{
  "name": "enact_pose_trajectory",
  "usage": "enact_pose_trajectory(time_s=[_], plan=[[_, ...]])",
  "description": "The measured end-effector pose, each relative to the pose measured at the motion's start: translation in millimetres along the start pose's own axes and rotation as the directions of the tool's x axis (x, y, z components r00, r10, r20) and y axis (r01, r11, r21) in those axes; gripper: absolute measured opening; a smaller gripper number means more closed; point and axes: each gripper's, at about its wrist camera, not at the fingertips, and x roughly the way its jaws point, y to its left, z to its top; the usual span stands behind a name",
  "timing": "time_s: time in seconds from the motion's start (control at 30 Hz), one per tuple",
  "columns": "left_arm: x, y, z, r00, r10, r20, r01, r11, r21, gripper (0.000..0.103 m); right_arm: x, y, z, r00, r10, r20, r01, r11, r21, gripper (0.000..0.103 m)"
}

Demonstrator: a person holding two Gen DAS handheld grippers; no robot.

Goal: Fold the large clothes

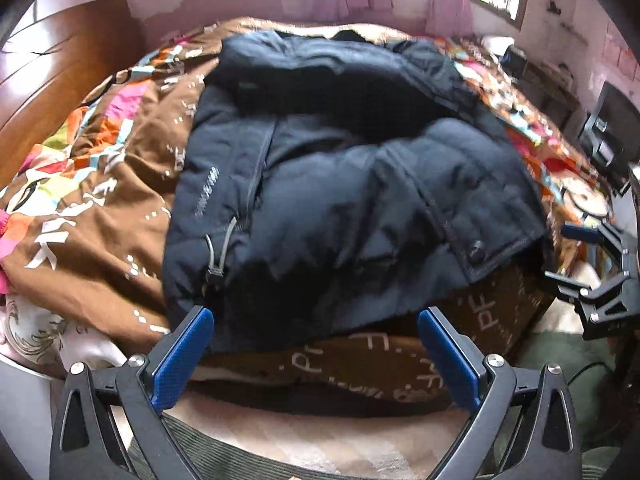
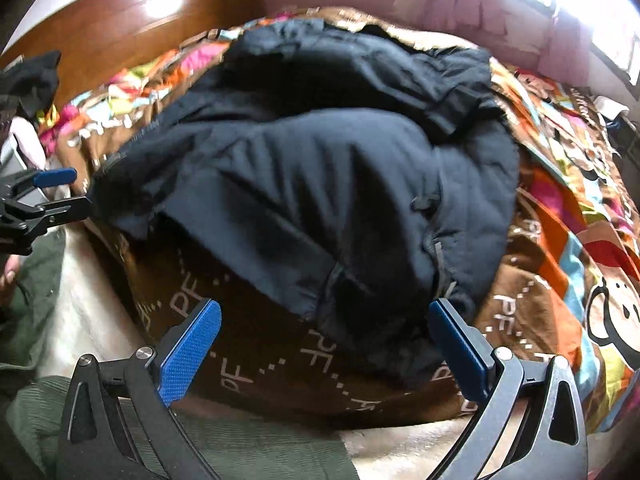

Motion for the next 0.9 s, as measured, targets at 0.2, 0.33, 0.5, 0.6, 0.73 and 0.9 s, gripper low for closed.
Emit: enact_pose_trajectory(time_s=[0.2, 0.33, 0.5, 0.6, 0.73, 0.9], plan=[[16, -9, -7, 0.998, 0.002, -0.069, -0.001, 1.0, 0.02, 0.103, 25, 6, 3, 0.998, -0.056, -0.038, 0.057, 0.998, 0.013, 0.102], [22, -9, -10, 0.996, 0.004, -0.091, -0.003, 1.0, 0.017, 0.103, 35, -3, 2, 0.992, -0.112, -0.05, 0.117, 0.989, 0.091, 0.102], [22, -6, -10, 0.996, 0.013, -0.084, -0.013, 1.0, 0.001, 0.103, 23, -10, 2, 0.991, -0.128, 0.024, 0.123, 0.981, 0.147, 0.102], [18, -7, -9, 0.998, 0.008, -0.061, -0.007, 1.0, 0.011, 0.103, 3, -11, 7, 0.976, -0.186, 0.111, 0.168, 0.974, 0.154, 0.102], [3, -19, -9, 1.0, -0.019, 0.018, 0.018, 0.998, 0.062, 0.103, -13, -24, 25, 0.978, -0.144, 0.154, 0.116, 0.977, 0.179, 0.102], [-16, -39, -9, 0.992, -0.009, 0.124, -0.011, 0.987, 0.157, 0.103, -20, -38, 54, 0.985, -0.05, 0.163, 0.02, 0.984, 0.178, 0.102]])
